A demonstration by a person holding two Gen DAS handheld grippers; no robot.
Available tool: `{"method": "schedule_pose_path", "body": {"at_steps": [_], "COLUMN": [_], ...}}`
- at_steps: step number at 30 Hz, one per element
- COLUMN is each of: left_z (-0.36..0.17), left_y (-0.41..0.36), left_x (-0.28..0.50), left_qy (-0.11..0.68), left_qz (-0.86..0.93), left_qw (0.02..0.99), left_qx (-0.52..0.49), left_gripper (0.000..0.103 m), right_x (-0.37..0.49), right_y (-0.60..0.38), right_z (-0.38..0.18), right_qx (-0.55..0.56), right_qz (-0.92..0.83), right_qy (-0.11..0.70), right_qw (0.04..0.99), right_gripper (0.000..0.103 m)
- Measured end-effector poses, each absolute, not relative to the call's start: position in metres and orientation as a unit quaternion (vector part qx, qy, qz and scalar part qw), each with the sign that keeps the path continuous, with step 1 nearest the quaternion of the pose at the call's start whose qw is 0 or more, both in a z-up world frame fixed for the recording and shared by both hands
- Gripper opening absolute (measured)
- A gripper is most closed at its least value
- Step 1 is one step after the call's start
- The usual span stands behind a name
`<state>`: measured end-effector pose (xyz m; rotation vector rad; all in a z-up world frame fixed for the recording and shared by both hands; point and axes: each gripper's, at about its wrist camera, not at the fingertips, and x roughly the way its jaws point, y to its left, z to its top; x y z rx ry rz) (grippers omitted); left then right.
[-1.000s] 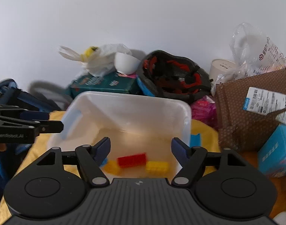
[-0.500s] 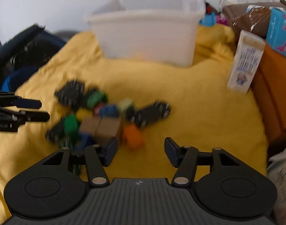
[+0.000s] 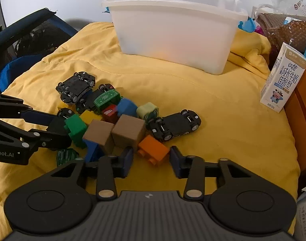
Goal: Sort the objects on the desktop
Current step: 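Grasp the orange block with the right gripper while the left gripper grasps a black car, then drop the orange block and black car into the clear bin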
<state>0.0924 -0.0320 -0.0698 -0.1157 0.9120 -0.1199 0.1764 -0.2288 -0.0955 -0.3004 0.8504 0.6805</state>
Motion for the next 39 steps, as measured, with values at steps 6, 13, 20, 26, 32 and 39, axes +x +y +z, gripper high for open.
{"method": "schedule_pose_path", "body": {"at_steps": [6,13,20,26,32,39], "left_z": [-0.072,-0.063,-0.012,0.048,0.101,0.133], "left_y": [-0.027,-0.02,-0.004,0.014,0.03,0.041], "left_x": [0.09,0.084,0.096,0.137,0.19,0.255], "left_qy": [0.437,0.424,0.372,0.327,0.317,0.353], "left_qz": [-0.065,-0.063,-0.056,-0.053,-0.051,-0.057], "left_qw": [0.897,0.902,0.924,0.941,0.946,0.932], "left_qx": [-0.028,-0.039,-0.065,-0.064,-0.05,-0.064], "left_gripper": [0.034,0.033,0.033,0.033,0.033,0.033], "right_x": [0.175,0.17,0.172,0.198,0.245,0.297], "right_y": [-0.236,-0.248,-0.253,-0.242,-0.224,-0.209], "right_z": [-0.092,-0.089,-0.058,0.006,0.065,0.11], "right_qx": [-0.135,-0.113,-0.073,-0.046,-0.035,-0.041], "right_qz": [0.325,0.316,0.315,0.325,0.321,0.311], "right_qy": [0.403,0.4,0.37,0.318,0.299,0.312], "right_qw": [0.845,0.853,0.871,0.889,0.898,0.897], "right_gripper": [0.039,0.039,0.039,0.039,0.039,0.039]}}
